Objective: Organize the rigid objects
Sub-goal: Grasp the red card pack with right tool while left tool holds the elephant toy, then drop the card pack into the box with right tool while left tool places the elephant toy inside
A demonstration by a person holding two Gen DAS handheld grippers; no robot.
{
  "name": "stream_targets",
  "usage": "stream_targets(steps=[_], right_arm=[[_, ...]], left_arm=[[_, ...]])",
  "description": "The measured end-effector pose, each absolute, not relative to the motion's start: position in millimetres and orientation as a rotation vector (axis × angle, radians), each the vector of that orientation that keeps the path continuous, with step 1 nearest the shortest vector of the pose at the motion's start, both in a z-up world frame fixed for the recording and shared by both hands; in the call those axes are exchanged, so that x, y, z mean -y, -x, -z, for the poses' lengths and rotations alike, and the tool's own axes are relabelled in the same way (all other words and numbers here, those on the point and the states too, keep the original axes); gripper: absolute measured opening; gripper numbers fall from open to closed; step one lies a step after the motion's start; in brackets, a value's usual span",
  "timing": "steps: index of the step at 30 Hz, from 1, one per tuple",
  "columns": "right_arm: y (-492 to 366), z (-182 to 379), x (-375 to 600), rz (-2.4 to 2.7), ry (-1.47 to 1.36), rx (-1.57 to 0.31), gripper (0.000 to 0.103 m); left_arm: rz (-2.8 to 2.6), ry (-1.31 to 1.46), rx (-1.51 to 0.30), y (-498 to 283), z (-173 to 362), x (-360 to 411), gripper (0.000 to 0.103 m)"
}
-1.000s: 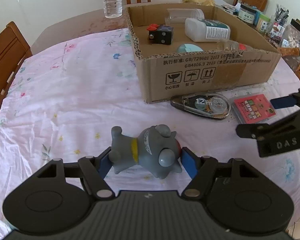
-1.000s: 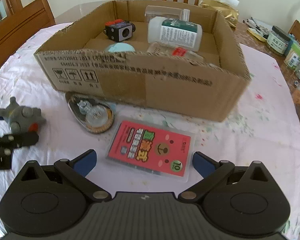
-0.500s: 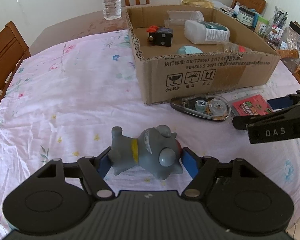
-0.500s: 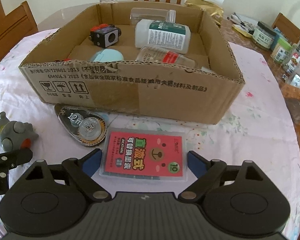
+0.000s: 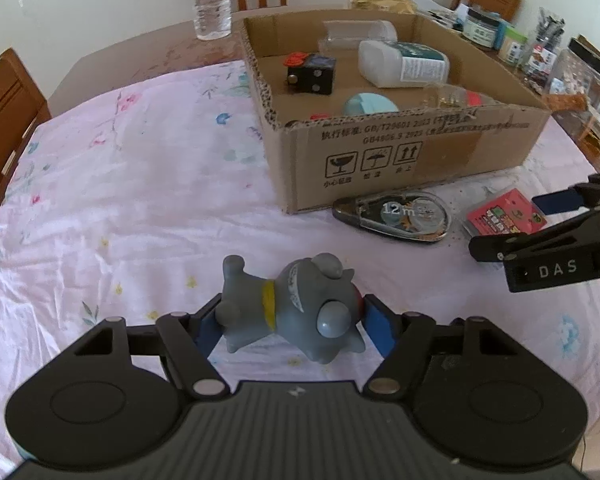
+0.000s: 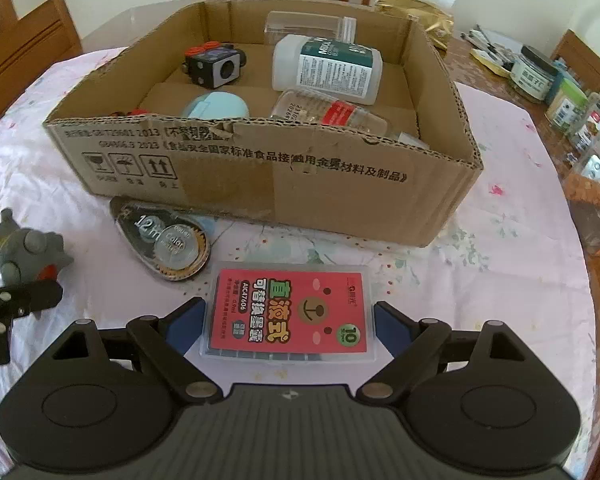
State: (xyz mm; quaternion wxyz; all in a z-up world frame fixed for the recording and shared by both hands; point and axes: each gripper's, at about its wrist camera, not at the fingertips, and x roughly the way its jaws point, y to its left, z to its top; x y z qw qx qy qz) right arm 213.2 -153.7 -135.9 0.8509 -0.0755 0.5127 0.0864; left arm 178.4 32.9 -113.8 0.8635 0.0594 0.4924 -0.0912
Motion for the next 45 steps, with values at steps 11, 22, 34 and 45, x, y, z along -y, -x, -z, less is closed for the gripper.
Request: stream_targets(steps=[11,22,34,45], right_arm=[[-204.0,89.3,173.5,-0.274,0.171,-1.054,0.092],[-240.1,36.3,175.5,-0.334,0.181,-0.924,0.092],[-318.0,62.2,183.1,-0.283,0.117,-0.990,0.092],[-300.4,50.3,193.0,-0.269,0.046,-0.959,0.103]], left_arm=[[0.283,-0.187,-1.025,-180.0,71.0,-42.5,0.071],[0.283,-0.198,-0.957,-193.3,33.4,-46.7,0.071],[0.248,-0.191,-0.888,-220.8,18.3,-45.4,0.071],[0.274,-0.206,-0.855,-260.2,13.0,-31.5,0.071]])
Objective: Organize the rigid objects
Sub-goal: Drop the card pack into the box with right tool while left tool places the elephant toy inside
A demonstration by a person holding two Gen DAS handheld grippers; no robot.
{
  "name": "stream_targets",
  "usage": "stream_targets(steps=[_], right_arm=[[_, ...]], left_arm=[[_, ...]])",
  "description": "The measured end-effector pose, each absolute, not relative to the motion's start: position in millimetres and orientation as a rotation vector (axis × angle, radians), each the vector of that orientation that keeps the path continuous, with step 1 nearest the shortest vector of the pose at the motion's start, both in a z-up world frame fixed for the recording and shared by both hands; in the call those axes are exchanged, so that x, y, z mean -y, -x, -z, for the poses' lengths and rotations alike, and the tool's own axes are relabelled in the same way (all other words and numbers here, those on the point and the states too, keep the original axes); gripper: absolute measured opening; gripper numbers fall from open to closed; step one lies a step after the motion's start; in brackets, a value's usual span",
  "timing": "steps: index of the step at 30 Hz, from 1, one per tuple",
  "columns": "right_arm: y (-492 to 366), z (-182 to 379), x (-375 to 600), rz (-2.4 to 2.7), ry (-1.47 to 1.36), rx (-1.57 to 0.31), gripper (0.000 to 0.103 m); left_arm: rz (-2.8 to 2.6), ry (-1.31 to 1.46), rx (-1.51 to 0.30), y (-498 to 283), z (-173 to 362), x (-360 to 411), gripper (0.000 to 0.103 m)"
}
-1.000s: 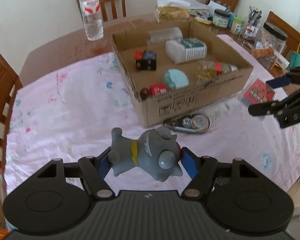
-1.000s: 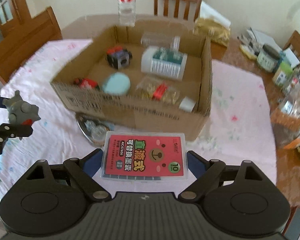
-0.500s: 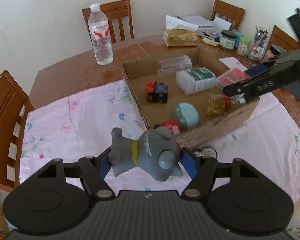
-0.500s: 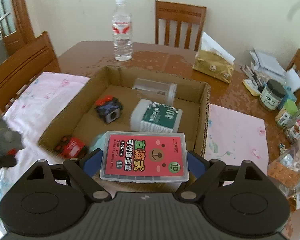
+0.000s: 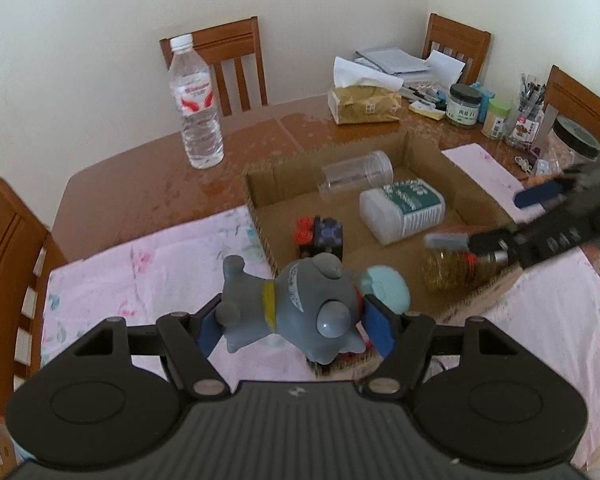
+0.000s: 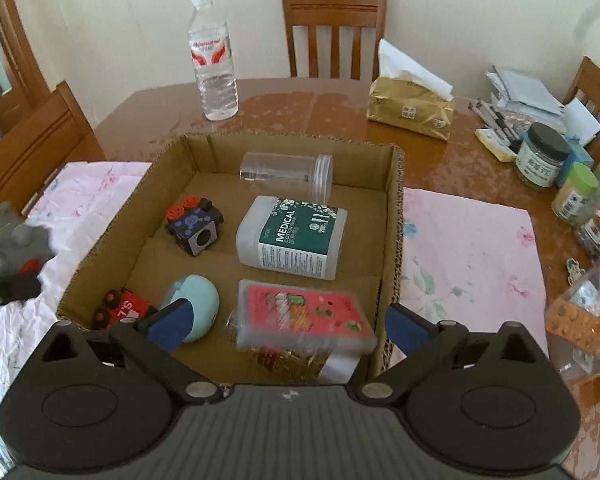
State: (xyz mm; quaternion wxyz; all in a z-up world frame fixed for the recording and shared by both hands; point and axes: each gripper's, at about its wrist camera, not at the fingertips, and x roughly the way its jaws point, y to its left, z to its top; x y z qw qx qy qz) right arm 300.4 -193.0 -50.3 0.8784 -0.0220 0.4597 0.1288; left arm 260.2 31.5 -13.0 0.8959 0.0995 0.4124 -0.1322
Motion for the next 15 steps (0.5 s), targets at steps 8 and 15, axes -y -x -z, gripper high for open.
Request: stream_targets(steps=[8,15], right_arm=[[-271.0,40.9,198.5,-0.201,0.003,-0.929,0.103],[-253.7,33.1,203.6,-0.158,-0.024,-0.909,0.103]], left_arm=[[0.314,-0.176,-0.892,-306.9,27.9,-10.8,0.071],[0.341,-0.179,-0.922,-339.8,45.6,7.4,0.071]])
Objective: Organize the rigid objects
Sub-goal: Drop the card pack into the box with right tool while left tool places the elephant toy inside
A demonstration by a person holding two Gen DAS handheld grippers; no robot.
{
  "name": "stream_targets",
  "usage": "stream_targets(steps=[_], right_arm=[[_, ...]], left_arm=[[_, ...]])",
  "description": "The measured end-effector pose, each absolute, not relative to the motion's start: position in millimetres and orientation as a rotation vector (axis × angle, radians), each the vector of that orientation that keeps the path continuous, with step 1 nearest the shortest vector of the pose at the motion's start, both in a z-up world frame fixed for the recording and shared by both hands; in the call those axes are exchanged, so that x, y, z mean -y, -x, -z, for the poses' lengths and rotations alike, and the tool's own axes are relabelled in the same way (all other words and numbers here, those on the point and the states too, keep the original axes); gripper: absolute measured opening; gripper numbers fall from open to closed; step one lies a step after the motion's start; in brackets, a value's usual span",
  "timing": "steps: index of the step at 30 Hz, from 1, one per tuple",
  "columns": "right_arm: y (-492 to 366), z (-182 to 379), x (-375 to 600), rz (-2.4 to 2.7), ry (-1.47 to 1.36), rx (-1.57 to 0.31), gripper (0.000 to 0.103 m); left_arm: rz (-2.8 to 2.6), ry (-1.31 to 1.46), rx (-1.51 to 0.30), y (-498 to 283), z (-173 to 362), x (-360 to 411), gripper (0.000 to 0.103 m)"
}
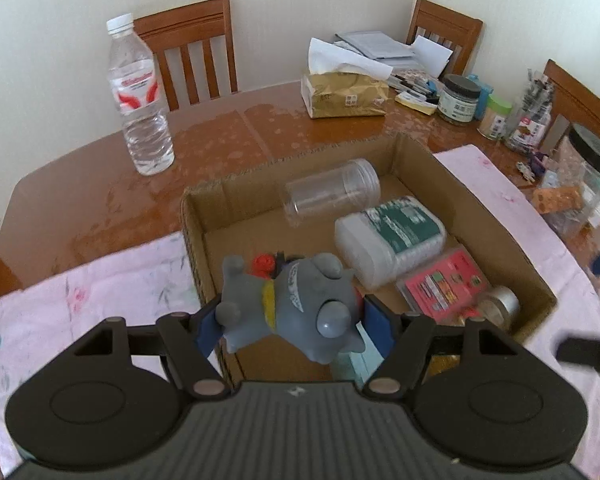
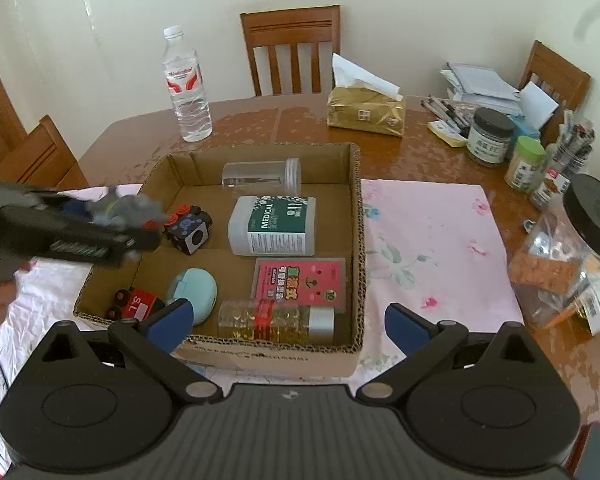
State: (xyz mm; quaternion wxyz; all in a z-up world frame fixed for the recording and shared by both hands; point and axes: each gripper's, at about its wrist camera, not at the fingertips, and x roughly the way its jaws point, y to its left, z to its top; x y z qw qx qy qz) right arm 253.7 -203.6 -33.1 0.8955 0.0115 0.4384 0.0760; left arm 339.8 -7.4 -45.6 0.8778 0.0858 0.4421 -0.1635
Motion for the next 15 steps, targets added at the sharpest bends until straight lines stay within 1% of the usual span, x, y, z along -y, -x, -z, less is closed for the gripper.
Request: stream_targets(steps=[6,8,10,11,12,15], right_arm=[[-242.5,34.7,201.0,-0.136,-0.009,-0.917,0.103],[-239.0,34.9,201.0,-0.129,-0.007,-0.919,0.103],[-236.8,34.6,201.9,-0.125,-0.005,-0.920,0.103],[-235.4,34.5,202.7,-0.122,-0.004,-0.921,0.103],[-234.7,34.5,203.3,-0.120,-0.003,-0.922,0.103],[-233.1,35.4,205.2,-0.116,0.001,-0.923,0.103]], left_arm=[[0.273,-0.187,-0.918,-387.6,63.7,11.6,0.071],[0.253,-0.181,-0.912,-398.0,68.7,10.2,0.073],[0.235,-0.172,-0.902,-403.8,70.4,8.4,0.082],[0.229,-0.172,-0.892,-404.2,69.4,7.6,0.092],[0.222,-0.173,-0.875,-403.8,67.4,6.6,0.095],[0.219,-0.183,-0.840,-397.5,58.4,4.6,0.096]])
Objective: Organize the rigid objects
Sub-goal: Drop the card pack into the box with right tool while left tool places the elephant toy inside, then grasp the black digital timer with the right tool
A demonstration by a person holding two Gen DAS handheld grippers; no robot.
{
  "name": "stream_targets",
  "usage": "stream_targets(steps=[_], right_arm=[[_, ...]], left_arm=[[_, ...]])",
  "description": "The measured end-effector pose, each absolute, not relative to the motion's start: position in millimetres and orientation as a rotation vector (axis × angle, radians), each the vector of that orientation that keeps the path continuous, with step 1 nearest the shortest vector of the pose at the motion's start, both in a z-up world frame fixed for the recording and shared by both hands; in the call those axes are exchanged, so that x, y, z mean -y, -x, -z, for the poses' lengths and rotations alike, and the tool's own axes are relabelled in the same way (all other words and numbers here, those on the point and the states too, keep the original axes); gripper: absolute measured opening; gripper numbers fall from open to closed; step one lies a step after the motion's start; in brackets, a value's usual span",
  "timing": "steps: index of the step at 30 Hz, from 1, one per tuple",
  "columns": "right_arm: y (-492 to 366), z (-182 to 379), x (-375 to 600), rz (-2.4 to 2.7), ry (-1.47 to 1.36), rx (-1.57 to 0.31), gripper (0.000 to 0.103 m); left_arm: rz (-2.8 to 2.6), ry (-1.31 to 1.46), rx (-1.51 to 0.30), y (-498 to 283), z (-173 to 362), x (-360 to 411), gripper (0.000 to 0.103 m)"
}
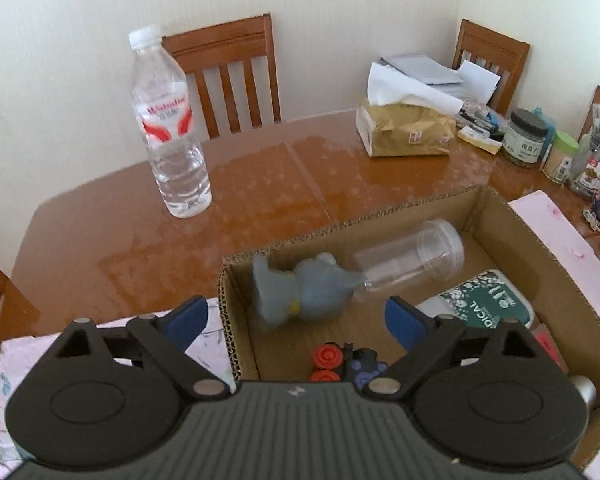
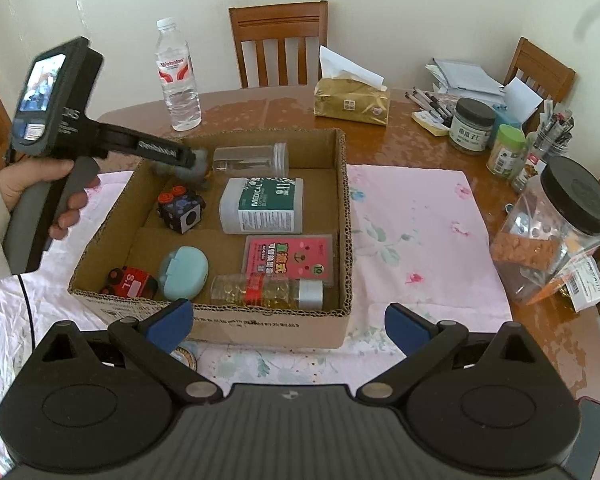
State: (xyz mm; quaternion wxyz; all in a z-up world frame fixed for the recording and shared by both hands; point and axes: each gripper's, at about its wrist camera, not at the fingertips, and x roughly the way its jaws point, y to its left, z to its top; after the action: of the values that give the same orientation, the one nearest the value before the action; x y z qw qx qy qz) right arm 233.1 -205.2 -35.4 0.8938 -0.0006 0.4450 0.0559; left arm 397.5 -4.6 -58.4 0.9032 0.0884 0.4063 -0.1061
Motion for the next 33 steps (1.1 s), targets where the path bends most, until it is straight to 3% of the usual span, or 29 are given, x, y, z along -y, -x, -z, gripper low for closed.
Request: stream_targets(steps=[19,33], right_arm=[[-209.1,59.0,200.7,-0.273,0.052,-0.960,0.103],[-168.4,94.8,162.3,-0.413,0.112,-1.017,0.103]], left_arm=[[0.166,-0.163,-0.758,-283.5,7.4,-23.8,0.099],[0.029,-0.140,-0.808,-190.8,54.6,-61.3,0.099]])
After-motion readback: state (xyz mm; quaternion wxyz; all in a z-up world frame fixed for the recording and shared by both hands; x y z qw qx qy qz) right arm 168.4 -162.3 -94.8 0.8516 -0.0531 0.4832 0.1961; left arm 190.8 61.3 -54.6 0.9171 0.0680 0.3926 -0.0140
